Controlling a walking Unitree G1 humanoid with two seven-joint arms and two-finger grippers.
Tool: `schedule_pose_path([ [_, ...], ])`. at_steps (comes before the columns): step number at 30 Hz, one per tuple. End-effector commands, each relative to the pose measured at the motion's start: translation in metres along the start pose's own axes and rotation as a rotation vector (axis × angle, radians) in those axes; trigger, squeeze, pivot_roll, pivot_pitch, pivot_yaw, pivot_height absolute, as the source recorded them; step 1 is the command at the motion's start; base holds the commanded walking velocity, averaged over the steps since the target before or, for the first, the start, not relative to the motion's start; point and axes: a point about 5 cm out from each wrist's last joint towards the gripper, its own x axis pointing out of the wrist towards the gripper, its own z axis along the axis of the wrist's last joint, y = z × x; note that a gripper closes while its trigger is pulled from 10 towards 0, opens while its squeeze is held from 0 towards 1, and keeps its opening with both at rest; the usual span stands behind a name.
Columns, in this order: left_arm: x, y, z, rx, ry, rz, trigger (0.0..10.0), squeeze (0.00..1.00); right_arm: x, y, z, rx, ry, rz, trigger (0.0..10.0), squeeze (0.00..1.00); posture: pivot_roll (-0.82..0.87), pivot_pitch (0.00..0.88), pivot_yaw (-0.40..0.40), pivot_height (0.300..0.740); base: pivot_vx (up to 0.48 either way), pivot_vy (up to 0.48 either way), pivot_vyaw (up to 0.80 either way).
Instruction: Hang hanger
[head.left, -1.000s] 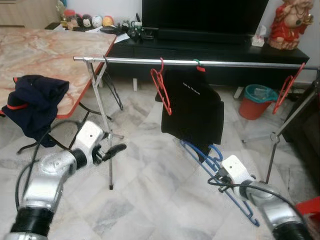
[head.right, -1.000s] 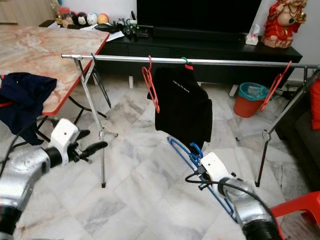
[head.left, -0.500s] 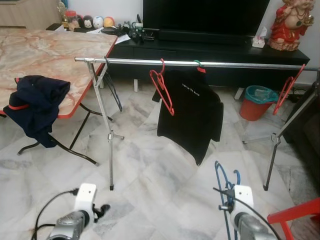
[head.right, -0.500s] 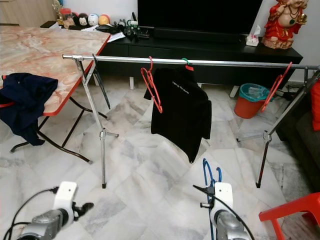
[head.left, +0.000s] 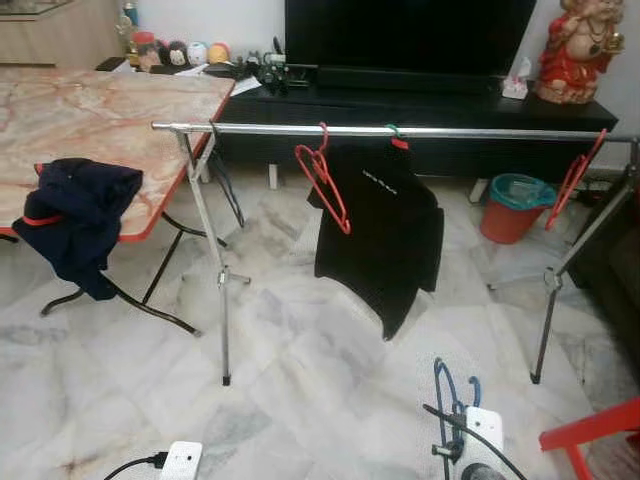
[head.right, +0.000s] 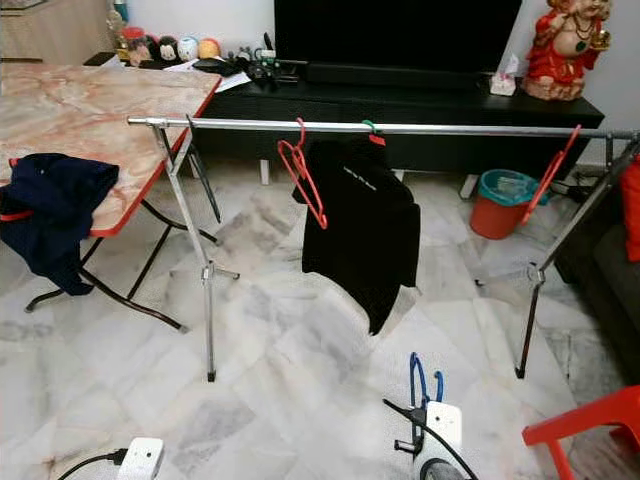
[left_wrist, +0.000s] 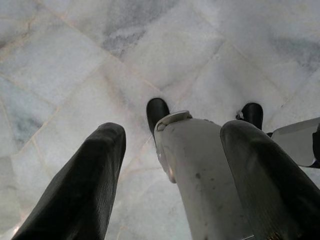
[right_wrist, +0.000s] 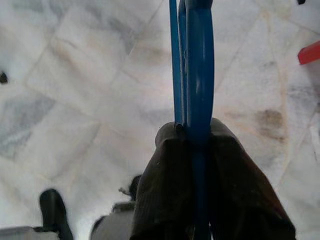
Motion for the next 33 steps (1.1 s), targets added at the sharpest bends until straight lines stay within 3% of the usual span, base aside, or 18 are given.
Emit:
schedule_pose_path([
  [1, 0.0005, -0.0010, 0.0003, -0.007, 0.007, 0.002, 10.0, 0.00, -0.0006, -0.0044, -0.0032, -0.024, 0.011, -0.002, 10.0, 0.00, -0.09, 0.000, -0.065, 0.740, 0.000, 0.000, 0.00],
  [12, 0.0010, -0.0022, 0.0026, -0.003, 0.002, -0.003, 10.0, 0.00, -0.0010, -0.0067, -0.0031, -0.038, 0.002, 0.005, 10.0, 0.00, -0.09, 0.000, -0.063, 0.740, 0.000, 0.000, 0.00],
  [33, 0.0009, -0.0012, 0.0034, -0.003, 0.004, -0.007, 10.0, 0.00, -0.0005, -0.0052, -0.0009, -0.040, -0.003, 0.008, 10.0, 0.00, -0.08, 0.000, -0.069, 0.740, 0.000, -0.273, 0.00],
])
